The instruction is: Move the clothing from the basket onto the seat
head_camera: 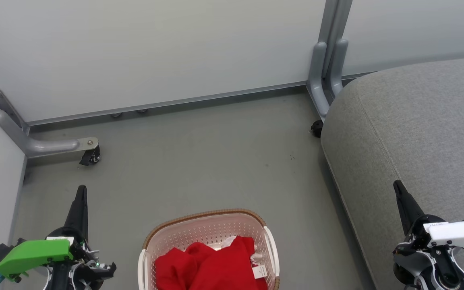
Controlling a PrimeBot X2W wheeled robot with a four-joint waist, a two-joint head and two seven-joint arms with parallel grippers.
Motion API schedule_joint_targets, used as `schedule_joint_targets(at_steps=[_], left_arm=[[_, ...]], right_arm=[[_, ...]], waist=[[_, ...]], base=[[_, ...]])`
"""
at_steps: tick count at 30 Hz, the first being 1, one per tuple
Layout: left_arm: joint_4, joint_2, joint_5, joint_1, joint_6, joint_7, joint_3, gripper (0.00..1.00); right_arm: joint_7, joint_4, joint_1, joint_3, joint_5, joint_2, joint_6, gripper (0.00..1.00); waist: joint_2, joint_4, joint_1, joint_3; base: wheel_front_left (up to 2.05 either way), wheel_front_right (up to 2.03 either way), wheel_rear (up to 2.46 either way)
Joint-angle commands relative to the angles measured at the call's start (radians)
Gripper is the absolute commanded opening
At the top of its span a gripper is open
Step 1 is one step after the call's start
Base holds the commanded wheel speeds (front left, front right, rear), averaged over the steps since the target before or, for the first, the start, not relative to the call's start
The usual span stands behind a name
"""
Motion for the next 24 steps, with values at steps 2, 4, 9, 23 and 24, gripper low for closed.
schedule_joint_targets(at_steps=[2,4,9,23,24], left_arm=[[0.001,0.005,-0.001,-0.011,-0.005,0.004,0.002,0.00],[0.001,0.005,-0.001,-0.011,-0.005,0.004,0.002,0.00],[0.001,0.005,-0.001,-0.011,-0.005,0.004,0.002,0.00],[0.015,-0.006,0.015,0.024,0.002,-0.021,-0.011,1.00],[0.010,-0.006,0.022,0.025,0.001,-0.027,-0.012,1.00]], right_arm=[[0.001,0.002,-0.009,-0.001,-0.001,-0.003,0.000,0.00],[0.001,0.002,-0.009,-0.001,-0.001,-0.003,0.000,0.00],[0.000,0.002,-0.009,-0.001,-0.001,-0.003,0.000,0.00],[-0.021,0.024,0.025,0.013,-0.012,0.010,0.000,1.00],[-0.027,0.021,0.026,0.015,-0.016,0.010,0.000,1.00]], waist=[[0.0093,0.000,0.0000,0.000],[0.0093,0.000,0.0000,0.000],[0.0093,0.000,0.0000,0.000],[0.0003,0.001,0.0000,0.001],[0.0004,0.001,0.0000,0.001]], base=[[0.00,0.00,0.00],[0.00,0.00,0.00],[0.00,0.00,0.00],[0.00,0.00,0.00],[0.00,0.00,0.00]])
